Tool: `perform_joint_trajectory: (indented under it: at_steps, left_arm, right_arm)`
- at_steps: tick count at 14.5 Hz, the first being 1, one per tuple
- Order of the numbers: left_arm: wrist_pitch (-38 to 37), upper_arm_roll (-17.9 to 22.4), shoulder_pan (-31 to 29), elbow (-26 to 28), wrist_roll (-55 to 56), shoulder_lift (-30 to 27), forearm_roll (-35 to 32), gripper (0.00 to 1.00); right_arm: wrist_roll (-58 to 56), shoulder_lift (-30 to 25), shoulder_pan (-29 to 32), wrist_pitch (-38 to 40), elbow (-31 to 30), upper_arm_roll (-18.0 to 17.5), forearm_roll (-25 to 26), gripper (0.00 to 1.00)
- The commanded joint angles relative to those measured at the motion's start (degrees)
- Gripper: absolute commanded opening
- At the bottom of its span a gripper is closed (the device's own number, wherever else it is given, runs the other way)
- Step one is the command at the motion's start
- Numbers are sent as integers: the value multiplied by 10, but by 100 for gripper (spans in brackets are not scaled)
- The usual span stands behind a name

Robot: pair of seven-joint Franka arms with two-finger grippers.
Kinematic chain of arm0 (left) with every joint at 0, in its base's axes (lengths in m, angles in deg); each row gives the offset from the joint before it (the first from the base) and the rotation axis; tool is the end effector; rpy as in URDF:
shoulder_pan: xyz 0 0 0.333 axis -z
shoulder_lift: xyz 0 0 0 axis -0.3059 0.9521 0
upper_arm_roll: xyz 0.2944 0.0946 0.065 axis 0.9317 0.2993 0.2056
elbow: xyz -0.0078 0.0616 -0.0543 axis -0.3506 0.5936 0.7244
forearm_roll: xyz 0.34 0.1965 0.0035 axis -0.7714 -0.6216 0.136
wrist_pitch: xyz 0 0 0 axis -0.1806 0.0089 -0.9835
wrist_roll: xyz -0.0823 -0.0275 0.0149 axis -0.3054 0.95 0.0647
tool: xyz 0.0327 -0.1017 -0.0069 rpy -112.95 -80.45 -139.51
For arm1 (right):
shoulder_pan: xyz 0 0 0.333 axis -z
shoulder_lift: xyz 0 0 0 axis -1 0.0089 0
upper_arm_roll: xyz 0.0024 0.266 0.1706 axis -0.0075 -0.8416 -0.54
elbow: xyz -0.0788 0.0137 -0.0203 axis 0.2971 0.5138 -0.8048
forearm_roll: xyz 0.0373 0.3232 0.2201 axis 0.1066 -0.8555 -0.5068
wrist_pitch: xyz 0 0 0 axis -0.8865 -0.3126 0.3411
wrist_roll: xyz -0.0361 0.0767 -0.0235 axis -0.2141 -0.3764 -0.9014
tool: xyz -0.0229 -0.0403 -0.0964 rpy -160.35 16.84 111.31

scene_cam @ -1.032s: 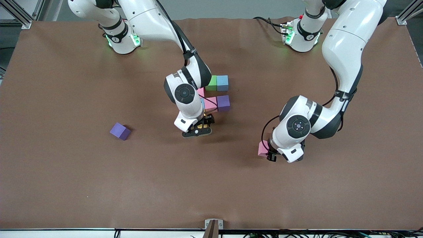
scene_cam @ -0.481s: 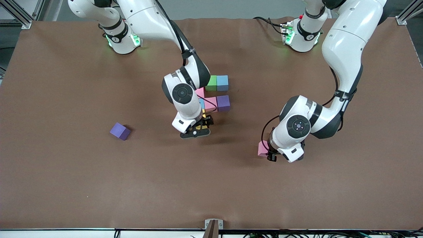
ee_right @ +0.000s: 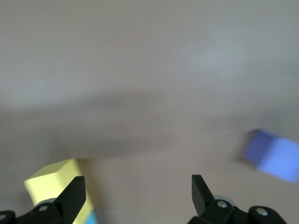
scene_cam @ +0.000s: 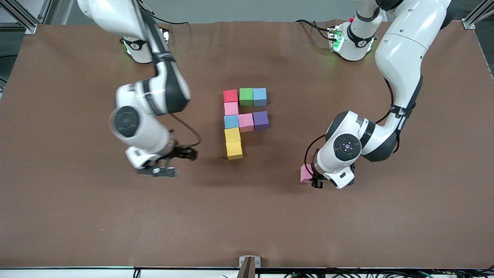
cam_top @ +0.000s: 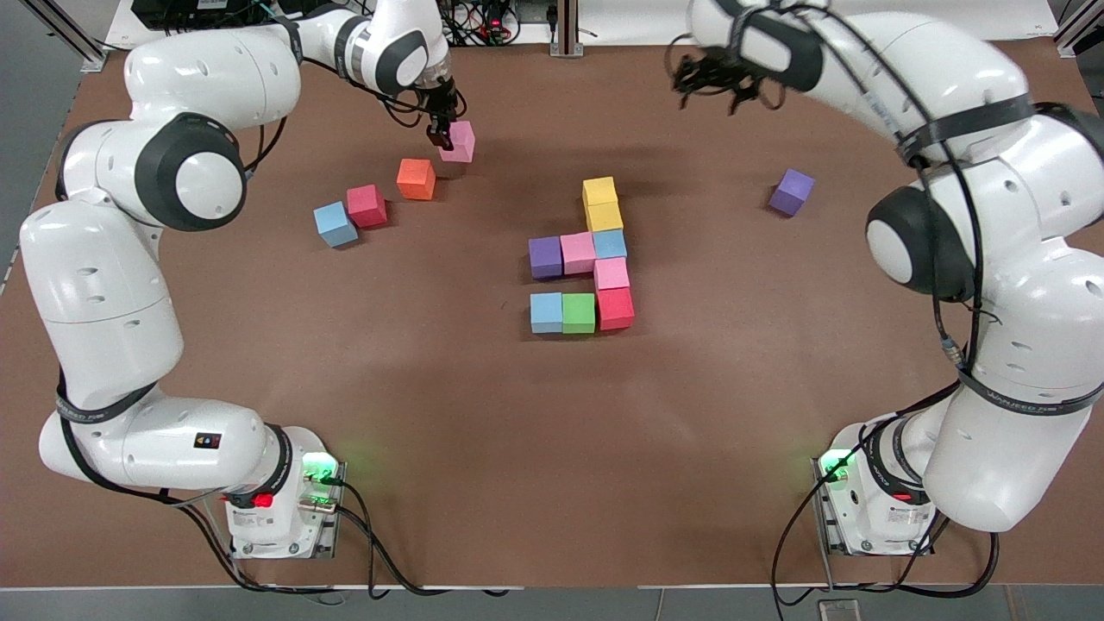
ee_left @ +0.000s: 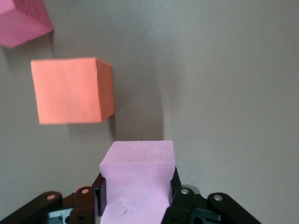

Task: Arrange 11 blocks into digit 3
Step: 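Open and withdraw the right gripper while the left gripper carries pink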

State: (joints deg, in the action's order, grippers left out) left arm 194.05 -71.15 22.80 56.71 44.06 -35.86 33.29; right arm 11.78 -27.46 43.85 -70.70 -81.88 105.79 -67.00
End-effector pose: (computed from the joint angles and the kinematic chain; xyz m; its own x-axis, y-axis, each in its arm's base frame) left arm 0.6551 -0.2839 0.2608 0.1173 0.9926 -0.0313 0.9930 -0.1176 -0.0062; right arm 0.6408 0.2298 0.3816 0.9893 -0.1363 -0.0517 -0.1391 -0.9887 -0.0553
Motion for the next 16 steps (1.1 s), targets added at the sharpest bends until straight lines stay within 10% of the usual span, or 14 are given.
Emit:
perform_joint_trajectory:
  at_steps: [1, 12, 16]
  left_arm:
    - [-12, -1, 29, -8, 47, -3, 9, 29]
    - [-6, 13, 157, -37, 282, 50, 5, 29]
    - [1, 13, 179, -38, 304, 61, 5, 29]
  right_arm:
    - [-90, -33, -5, 62, -13, 72, -3, 100]
    - [-232, -42, -10, 244, 61, 268, -3, 100]
    - [-226, -57, 75, 267, 94, 195, 0, 100]
